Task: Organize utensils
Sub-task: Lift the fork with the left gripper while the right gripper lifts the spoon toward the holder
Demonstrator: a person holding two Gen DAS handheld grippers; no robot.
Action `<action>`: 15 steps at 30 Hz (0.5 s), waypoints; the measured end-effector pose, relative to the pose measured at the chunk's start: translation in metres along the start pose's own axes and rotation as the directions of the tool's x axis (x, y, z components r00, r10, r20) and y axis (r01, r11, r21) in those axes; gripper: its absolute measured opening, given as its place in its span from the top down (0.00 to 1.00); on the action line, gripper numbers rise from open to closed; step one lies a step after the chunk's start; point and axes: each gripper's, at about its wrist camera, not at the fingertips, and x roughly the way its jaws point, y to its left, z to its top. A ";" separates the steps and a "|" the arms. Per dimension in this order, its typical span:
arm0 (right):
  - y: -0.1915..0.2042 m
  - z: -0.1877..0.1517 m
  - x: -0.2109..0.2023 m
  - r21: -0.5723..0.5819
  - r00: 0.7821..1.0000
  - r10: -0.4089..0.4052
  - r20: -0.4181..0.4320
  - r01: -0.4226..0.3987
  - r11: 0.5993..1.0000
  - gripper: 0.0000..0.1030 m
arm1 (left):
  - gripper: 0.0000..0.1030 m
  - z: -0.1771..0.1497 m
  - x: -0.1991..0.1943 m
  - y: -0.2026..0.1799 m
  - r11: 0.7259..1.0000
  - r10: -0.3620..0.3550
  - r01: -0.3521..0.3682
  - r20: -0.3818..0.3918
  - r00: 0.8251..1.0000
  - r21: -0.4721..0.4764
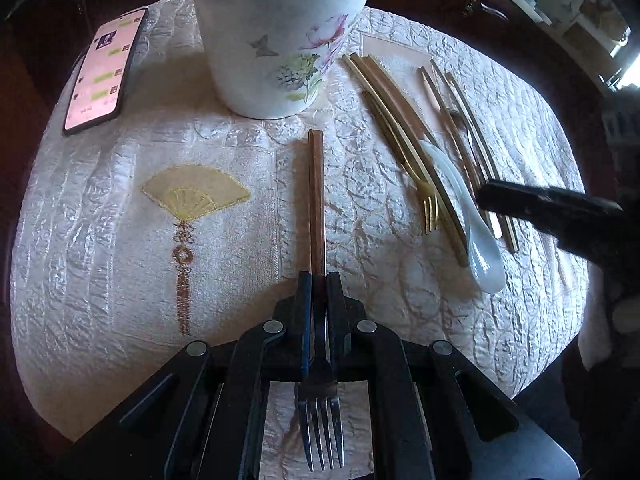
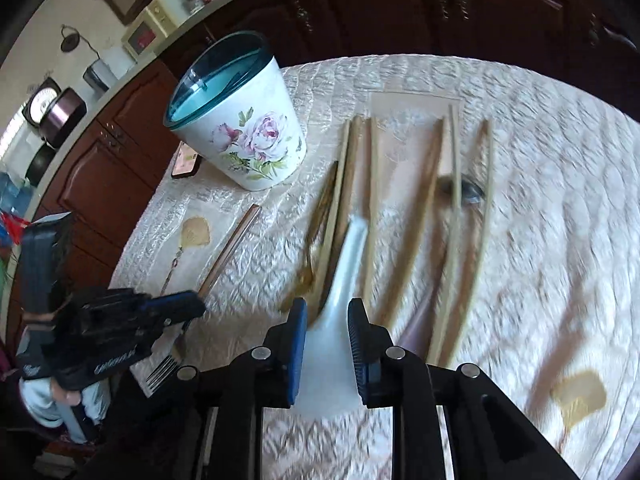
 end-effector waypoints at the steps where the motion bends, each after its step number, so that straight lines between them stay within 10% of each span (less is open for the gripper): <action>1: -0.001 0.005 0.006 0.001 1.000 -0.008 -0.004 0.008 1.000 0.81 | 0.94 0.000 -0.001 0.001 1.000 0.002 -0.002 0.000 1.000 0.000; 15: -0.016 -0.008 0.013 0.099 0.992 0.071 -0.102 -0.061 0.993 0.88 | 0.77 0.038 0.004 0.005 1.000 0.014 -0.013 0.053 0.999 -0.021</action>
